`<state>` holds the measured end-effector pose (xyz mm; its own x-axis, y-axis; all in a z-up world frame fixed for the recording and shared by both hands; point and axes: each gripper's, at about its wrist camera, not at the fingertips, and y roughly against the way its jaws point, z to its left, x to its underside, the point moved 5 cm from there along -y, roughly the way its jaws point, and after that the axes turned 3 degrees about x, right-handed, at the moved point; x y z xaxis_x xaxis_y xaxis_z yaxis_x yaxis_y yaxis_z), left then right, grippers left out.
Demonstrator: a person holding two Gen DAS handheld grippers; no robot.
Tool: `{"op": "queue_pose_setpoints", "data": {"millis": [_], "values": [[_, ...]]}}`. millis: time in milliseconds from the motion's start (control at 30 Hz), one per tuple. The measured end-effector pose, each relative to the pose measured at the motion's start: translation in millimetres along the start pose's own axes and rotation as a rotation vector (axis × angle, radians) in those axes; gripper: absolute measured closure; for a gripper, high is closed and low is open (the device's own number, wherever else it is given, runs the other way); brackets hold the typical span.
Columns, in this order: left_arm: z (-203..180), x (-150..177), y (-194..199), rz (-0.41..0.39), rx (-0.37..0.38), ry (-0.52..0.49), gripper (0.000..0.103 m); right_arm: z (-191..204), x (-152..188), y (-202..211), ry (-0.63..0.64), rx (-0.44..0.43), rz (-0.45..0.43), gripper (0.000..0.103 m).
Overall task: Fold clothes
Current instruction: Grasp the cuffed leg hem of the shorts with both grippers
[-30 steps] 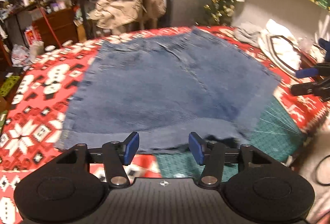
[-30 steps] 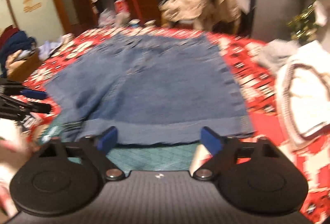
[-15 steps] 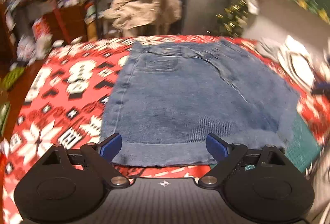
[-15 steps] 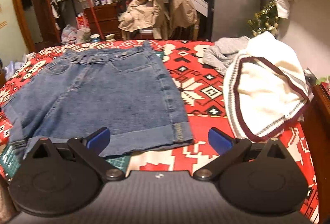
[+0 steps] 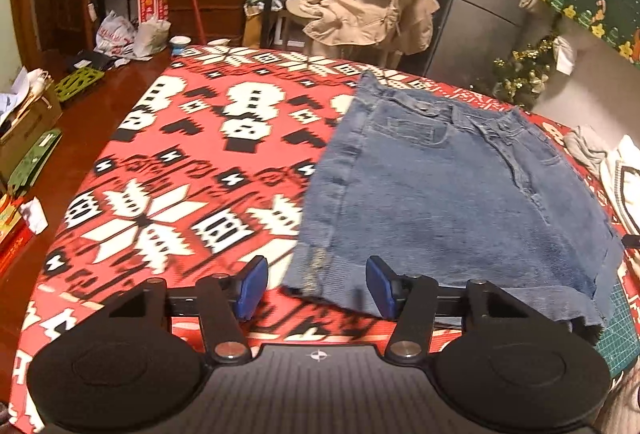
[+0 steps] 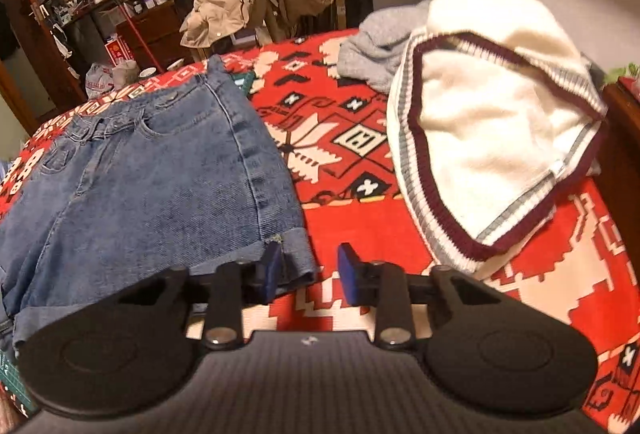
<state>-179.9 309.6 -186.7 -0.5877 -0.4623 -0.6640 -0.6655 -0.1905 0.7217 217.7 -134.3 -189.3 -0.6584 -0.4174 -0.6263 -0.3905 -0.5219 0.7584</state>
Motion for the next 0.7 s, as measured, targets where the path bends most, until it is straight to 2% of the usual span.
{"op": "queue_pose_setpoints", "data": {"millis": [267, 367, 433, 467, 500, 533, 567, 633, 700], "values": [[6.3, 3.9, -14.0, 0.055, 0.041, 0.028, 0.054, 2.7, 1.0, -7.4, -0.039, -0.043, 0.011, 0.079], [16.2, 2.6, -21.4, 0.062, 0.051, 0.094, 0.064, 3.5, 0.7, -7.3, -0.045, -0.045, 0.013, 0.079], [20.6, 0.1, -22.7, 0.067, 0.061, 0.127, 0.065, 3.0, 0.9, -6.9, -0.056, -0.051, 0.017, 0.078], [20.5, -1.1, -23.1, 0.071, 0.065, 0.129, 0.070, 3.1, 0.6, -7.2, -0.059, -0.051, 0.021, 0.078], [19.4, -2.1, -23.4, 0.076, 0.069, 0.123, 0.083, 3.3, 0.2, -7.7, -0.060, -0.051, 0.025, 0.078], [15.8, -2.8, -23.3, 0.080, 0.064, 0.101, 0.087, 4.6, -0.2, -8.1, -0.054, -0.047, 0.029, 0.078], [10.8, -3.3, -23.1, 0.085, 0.053, 0.070, 0.088, 6.2, -0.6, -8.6, -0.046, -0.042, 0.032, 0.080], [1.3, -4.8, -21.1, 0.086, 0.029, 0.004, 0.092, 12.9, -0.6, -6.8, -0.007, -0.033, 0.022, 0.095], [-3.1, -10.0, -13.4, 0.057, -0.011, -0.057, 0.093, 20.1, -1.6, -1.4, 0.044, -0.002, 0.000, 0.099]]}}
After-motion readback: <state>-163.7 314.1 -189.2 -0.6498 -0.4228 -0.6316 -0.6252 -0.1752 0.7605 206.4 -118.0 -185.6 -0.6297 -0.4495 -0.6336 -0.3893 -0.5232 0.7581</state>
